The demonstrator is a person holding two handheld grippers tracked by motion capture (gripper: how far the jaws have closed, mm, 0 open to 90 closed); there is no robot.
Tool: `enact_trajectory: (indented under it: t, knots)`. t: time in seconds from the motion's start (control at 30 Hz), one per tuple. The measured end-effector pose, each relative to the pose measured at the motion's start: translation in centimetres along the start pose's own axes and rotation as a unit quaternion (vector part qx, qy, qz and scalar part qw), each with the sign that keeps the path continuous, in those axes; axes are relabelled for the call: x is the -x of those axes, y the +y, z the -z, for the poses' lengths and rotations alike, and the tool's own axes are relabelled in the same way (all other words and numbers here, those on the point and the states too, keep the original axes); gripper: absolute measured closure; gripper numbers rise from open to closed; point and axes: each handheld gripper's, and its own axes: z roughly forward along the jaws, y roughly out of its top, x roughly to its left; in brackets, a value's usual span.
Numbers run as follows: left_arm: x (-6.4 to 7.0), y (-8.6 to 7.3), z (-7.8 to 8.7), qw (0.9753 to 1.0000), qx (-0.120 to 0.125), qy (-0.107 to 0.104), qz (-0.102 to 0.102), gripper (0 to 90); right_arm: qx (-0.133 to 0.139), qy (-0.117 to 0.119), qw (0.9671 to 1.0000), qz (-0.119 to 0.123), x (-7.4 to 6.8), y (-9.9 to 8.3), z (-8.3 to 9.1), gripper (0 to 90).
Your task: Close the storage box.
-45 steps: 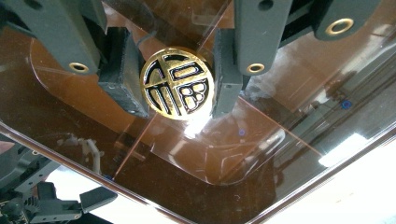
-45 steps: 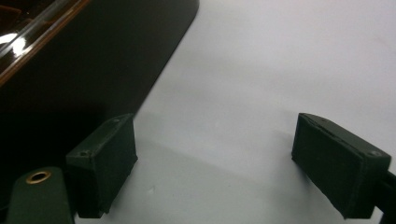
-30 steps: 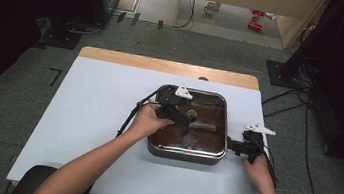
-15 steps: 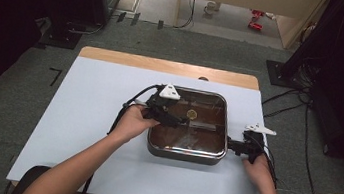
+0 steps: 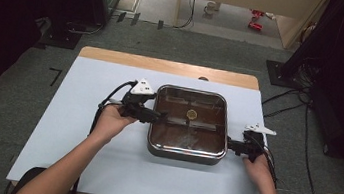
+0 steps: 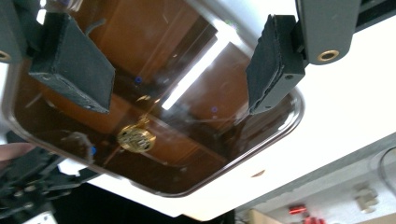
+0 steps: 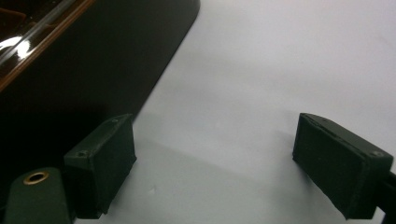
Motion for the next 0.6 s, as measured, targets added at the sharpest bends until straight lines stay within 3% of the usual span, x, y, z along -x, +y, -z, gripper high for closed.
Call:
enact_trajectory:
  t: [0.3,0.5,0.6]
  knots:
    - [-2.7,-2.5,1.7,0.9991,0.005,0.034,0.023,22.9,0.000,0.002,1.0000,-0.001,0.0,0.0,0.0,12.6]
    - [-3.6,-4.4,1.8,0.9985,-0.002,0.055,0.008,23.0,0.001,0.002,1.0000,-0.001,0.0,0.0,0.0,12.6]
    - [-4.0,-5.4,1.8,0.9982,-0.011,0.057,0.016,23.0,0.006,0.017,0.9996,-0.019,0.5,0.0,0.2,12.6]
